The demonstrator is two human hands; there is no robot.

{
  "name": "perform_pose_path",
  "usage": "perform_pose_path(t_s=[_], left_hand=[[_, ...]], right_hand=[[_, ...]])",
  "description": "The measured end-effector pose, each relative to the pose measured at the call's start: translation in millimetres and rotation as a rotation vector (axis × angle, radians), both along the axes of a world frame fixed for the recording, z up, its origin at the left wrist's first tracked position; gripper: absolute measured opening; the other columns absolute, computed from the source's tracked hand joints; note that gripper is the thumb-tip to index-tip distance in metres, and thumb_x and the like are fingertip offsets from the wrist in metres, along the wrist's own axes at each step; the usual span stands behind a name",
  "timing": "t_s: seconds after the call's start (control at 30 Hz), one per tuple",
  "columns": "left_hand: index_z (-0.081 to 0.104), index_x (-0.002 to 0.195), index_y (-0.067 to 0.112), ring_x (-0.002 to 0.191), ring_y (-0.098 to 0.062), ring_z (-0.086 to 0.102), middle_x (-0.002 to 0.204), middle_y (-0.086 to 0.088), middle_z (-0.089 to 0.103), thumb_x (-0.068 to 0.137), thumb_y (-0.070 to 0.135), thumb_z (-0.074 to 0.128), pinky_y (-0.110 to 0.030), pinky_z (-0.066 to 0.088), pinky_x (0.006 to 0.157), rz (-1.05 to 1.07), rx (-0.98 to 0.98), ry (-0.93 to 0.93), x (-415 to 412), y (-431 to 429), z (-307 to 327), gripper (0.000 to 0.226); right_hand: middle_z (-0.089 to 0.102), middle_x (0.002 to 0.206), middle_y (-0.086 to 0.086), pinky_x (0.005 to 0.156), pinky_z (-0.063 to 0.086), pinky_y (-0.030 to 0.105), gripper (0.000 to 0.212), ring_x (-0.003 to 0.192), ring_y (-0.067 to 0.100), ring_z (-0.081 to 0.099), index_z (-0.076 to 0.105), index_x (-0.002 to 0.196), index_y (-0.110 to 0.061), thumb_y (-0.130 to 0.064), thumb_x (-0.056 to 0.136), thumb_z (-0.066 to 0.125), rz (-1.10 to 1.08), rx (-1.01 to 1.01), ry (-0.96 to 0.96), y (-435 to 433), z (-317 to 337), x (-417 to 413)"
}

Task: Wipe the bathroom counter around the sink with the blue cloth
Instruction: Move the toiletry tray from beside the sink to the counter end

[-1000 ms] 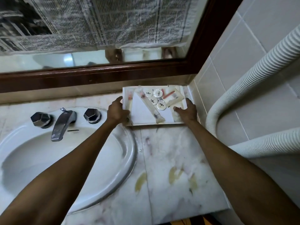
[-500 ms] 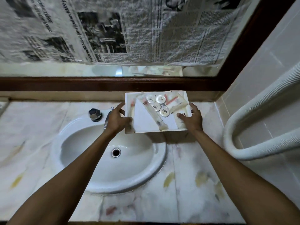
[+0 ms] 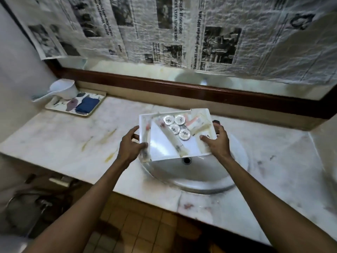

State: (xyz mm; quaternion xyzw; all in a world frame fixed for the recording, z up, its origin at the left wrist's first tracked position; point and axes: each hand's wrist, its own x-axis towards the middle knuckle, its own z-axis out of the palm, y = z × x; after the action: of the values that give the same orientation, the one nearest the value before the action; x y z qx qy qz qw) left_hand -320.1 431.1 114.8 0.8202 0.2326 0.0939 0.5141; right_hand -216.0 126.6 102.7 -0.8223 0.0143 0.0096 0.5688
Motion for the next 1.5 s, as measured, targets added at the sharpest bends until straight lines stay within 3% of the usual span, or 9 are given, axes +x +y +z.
perform_pose_path(t_s=[0.3, 0.43, 0.63, 0.8, 1.0, 1.1, 1.23, 1.37, 1.5], left_hand=[[0.052, 0.144, 0.027, 0.097, -0.019, 0.064, 0.103, -0.004, 0.067, 0.076, 0.008, 0.079, -0.020, 0.045, 0.068, 0.216, 0.024, 0.017, -113, 136, 5, 0.075], [0.053, 0.143, 0.027, 0.085, -0.017, 0.065, 0.099, -0.002, 0.066, 0.076, 0.008, 0.081, -0.024, 0.048, 0.063, 0.344, 0.022, 0.016, -139, 196, -2, 0.075], [0.051, 0.145, 0.021, 0.073, -0.016, 0.063, 0.097, -0.004, 0.063, 0.077, -0.001, 0.078, -0.024, 0.049, 0.052, 0.497, 0.036, 0.061, -150, 302, -11, 0.076], [0.050, 0.147, 0.024, 0.094, -0.028, 0.067, 0.101, -0.008, 0.065, 0.076, 0.000, 0.080, -0.047, 0.060, 0.082, 0.644, -0.019, 0.093, -160, 379, -25, 0.080], [0.052, 0.146, 0.028, 0.101, -0.032, 0.069, 0.113, -0.010, 0.070, 0.078, -0.004, 0.076, -0.055, 0.058, 0.088, 0.765, -0.083, 0.082, -171, 445, -49, 0.079], [0.051, 0.147, 0.030, 0.104, -0.032, 0.067, 0.117, -0.009, 0.069, 0.079, -0.004, 0.074, -0.051, 0.058, 0.091, 0.797, -0.098, 0.114, -170, 476, -60, 0.079], [0.050, 0.147, 0.022, 0.099, -0.021, 0.063, 0.116, 0.000, 0.066, 0.079, -0.008, 0.073, -0.026, 0.054, 0.077, 0.828, -0.076, 0.164, -163, 520, -78, 0.078], [0.050, 0.146, 0.018, 0.106, -0.026, 0.063, 0.117, -0.004, 0.065, 0.079, -0.008, 0.073, -0.035, 0.055, 0.086, 0.819, -0.115, 0.215, -156, 564, -97, 0.075], [0.049, 0.146, 0.017, 0.111, -0.030, 0.064, 0.119, -0.009, 0.066, 0.080, -0.008, 0.073, -0.034, 0.053, 0.087, 0.833, -0.135, 0.261, -148, 598, -116, 0.075]], right_hand=[[0.059, 0.128, 0.013, 0.095, 0.053, 0.047, 0.070, 0.113, 0.029, 0.060, 0.049, 0.136, -0.015, -0.014, 0.075, 0.084, 0.254, 0.001, 0.001, 163, 9, -45], [0.058, 0.129, 0.013, 0.094, 0.053, 0.039, 0.070, 0.111, 0.025, 0.057, 0.050, 0.136, -0.016, -0.017, 0.075, 0.084, 0.379, -0.044, -0.004, 246, 8, -36], [0.056, 0.128, 0.012, 0.098, 0.052, 0.041, 0.071, 0.113, 0.026, 0.059, 0.049, 0.137, -0.017, -0.022, 0.075, 0.085, 0.533, -0.040, 0.038, 385, -11, -19], [0.057, 0.128, 0.008, 0.093, 0.049, 0.031, 0.066, 0.111, 0.020, 0.057, 0.052, 0.133, -0.017, -0.022, 0.076, 0.084, 0.661, -0.033, 0.052, 486, -24, -4], [0.057, 0.130, 0.009, 0.098, 0.050, 0.035, 0.072, 0.115, 0.022, 0.057, 0.049, 0.138, -0.016, -0.030, 0.076, 0.084, 0.815, -0.089, 0.156, 580, -43, 8], [0.054, 0.132, 0.003, 0.100, 0.051, 0.037, 0.087, 0.117, 0.020, 0.056, 0.045, 0.143, -0.018, -0.037, 0.070, 0.088, 0.957, -0.175, 0.196, 618, -53, 17], [0.066, 0.114, -0.011, 0.074, 0.057, 0.019, 0.082, 0.099, 0.010, 0.066, 0.058, 0.117, -0.034, -0.032, 0.046, 0.100, 1.202, -0.262, 0.225, 658, -66, 31], [0.060, 0.128, 0.007, 0.095, 0.055, 0.046, 0.105, 0.117, 0.029, 0.059, 0.049, 0.130, -0.017, -0.030, 0.039, 0.101, 1.252, -0.426, 0.155, 702, -78, 37], [0.055, 0.133, 0.010, 0.097, 0.051, 0.047, 0.110, 0.121, 0.032, 0.052, 0.044, 0.133, -0.015, -0.035, 0.039, 0.099, 1.251, -0.560, 0.039, 740, -87, 38]])
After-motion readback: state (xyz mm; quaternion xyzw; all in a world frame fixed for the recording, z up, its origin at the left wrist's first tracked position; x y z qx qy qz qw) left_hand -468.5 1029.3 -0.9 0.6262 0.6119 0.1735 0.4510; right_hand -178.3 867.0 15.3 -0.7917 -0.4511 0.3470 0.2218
